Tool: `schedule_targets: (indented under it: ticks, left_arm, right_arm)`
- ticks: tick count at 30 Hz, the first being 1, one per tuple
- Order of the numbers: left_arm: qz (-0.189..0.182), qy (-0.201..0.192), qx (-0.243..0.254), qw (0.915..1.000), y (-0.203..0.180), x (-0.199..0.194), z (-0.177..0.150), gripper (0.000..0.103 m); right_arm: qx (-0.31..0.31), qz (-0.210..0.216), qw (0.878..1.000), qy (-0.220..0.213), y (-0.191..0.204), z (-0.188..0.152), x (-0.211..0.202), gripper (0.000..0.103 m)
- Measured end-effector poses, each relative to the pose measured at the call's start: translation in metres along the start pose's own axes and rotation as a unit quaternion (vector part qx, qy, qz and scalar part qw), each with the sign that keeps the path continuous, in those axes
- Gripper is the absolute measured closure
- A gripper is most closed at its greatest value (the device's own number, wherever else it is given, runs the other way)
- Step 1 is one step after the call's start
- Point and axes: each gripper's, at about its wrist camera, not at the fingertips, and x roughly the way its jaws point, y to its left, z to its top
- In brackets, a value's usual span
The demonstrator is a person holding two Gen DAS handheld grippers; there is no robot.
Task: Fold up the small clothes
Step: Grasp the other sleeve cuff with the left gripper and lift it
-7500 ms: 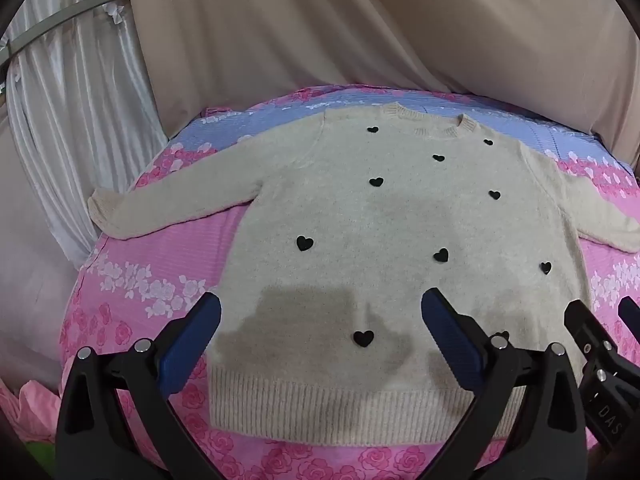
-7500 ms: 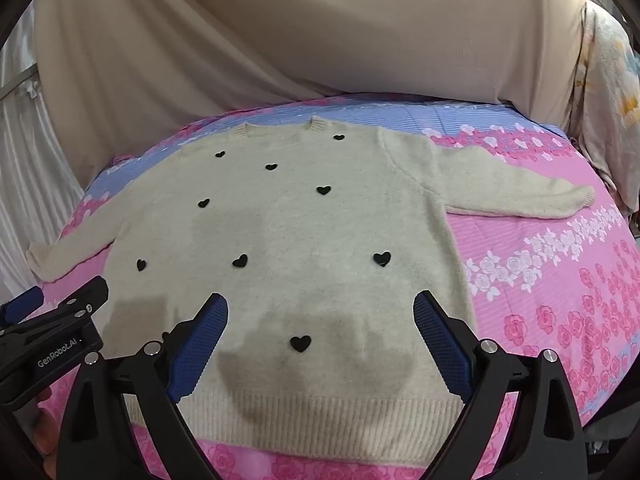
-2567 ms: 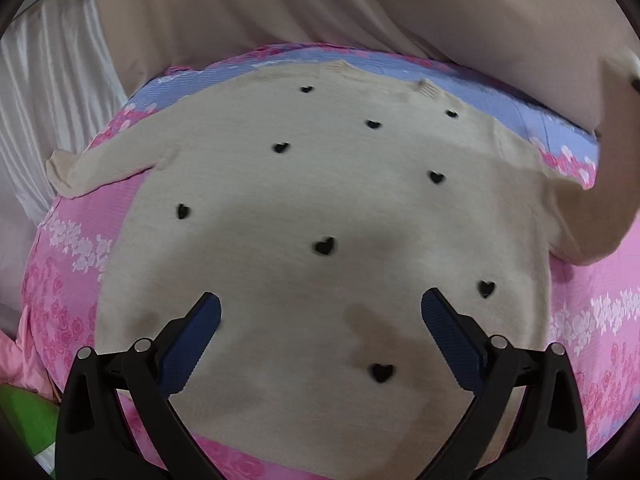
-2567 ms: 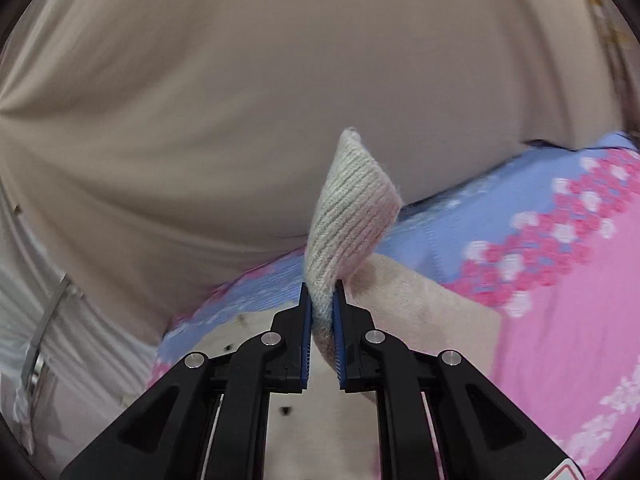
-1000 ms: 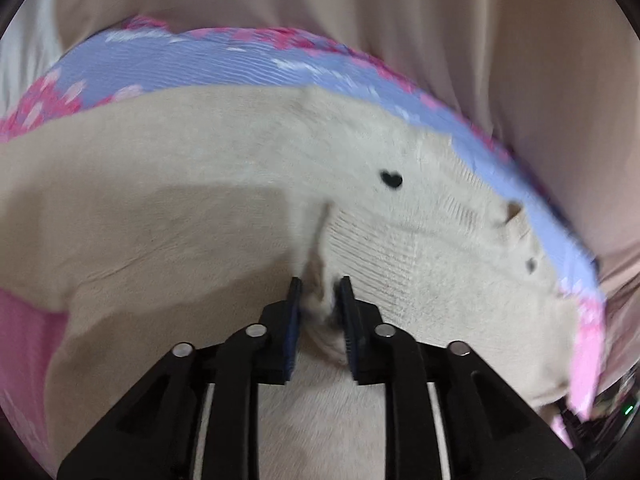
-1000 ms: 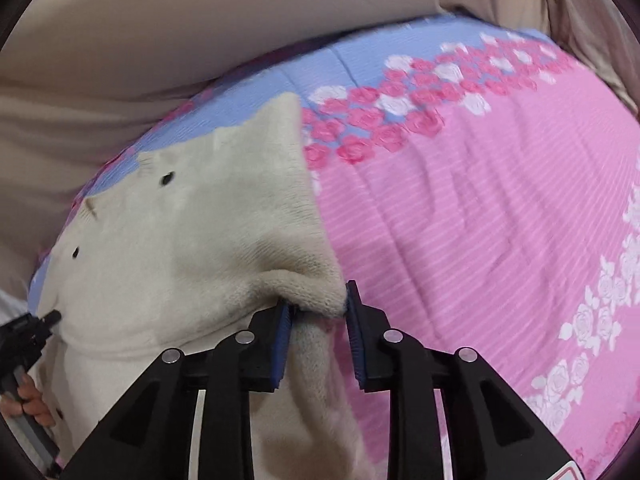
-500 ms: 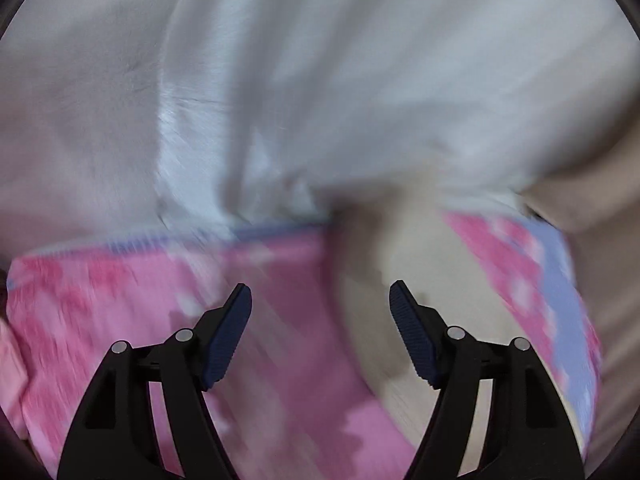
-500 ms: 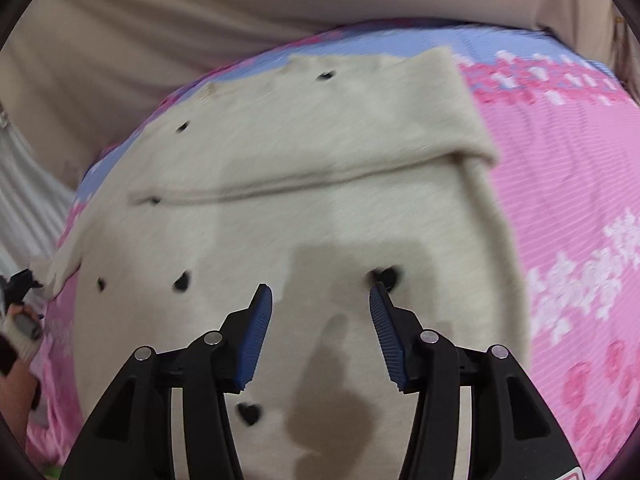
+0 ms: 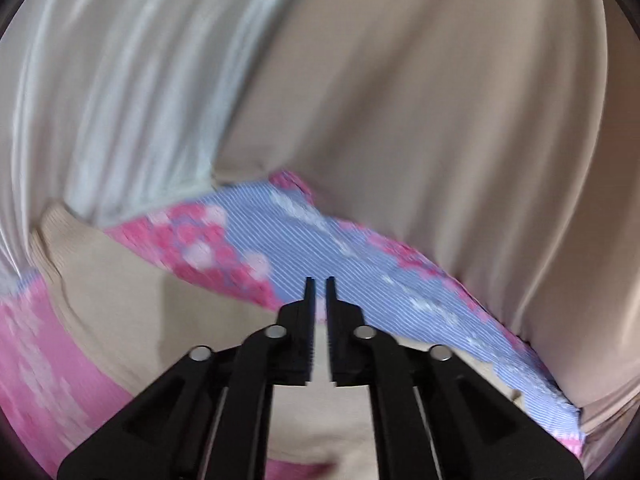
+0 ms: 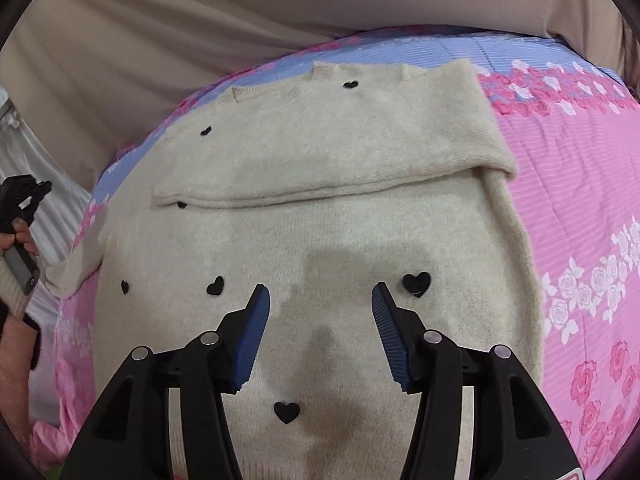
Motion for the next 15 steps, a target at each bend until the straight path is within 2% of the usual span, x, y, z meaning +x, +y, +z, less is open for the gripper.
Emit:
schedule_targets:
  ticks: [1,2,3,4,6,8,12,15]
  left_arm:
    - [0.007,0.004,-0.006,0.9999,0.001,0.000,-0.005,0.074]
    - [0.026,0.002,-0.017,0.9995,0.007,0.004,-0.011,0.062]
    - [0.047,-0.003,-0.027,0.9985,0.020,0.001,-0.014,0.041]
    - [0.076,-0.012,-0.038,0.9963,0.038,0.000,-0.017,0.032]
    - [0.127,-0.021,-0.063,0.9896,0.080,-0.001,-0.019,0.026]
    - [0.163,-0.016,-0.088,0.9825,0.121,0.000,-0.017,0.022]
    - [0.237,-0.020,-0.148,0.9600,0.211,0.005,-0.001,0.021]
    - [0.278,-0.004,-0.180,0.9437,0.253,0.018,0.006,0.021]
  right_arm:
    - [-0.001,-0.004,1.000,-0.004,-0.002,-0.002,-0.003,0.050]
    - [-0.002,-0.008,1.000,-0.005,-0.004,-0.004,-0.005,0.049]
    - [-0.002,-0.014,1.000,-0.004,-0.008,-0.006,-0.007,0.049]
    - [0.000,-0.017,1.000,-0.002,-0.011,-0.009,-0.008,0.049]
    - [0.009,-0.024,1.000,0.002,-0.019,-0.014,-0.008,0.049]
    - [0.017,-0.029,0.999,0.011,-0.024,-0.019,-0.006,0.049]
    - [0.011,-0.031,0.999,0.032,-0.016,-0.023,0.004,0.049]
    - [-0.010,-0.024,0.999,0.038,0.002,-0.020,0.009,0.049]
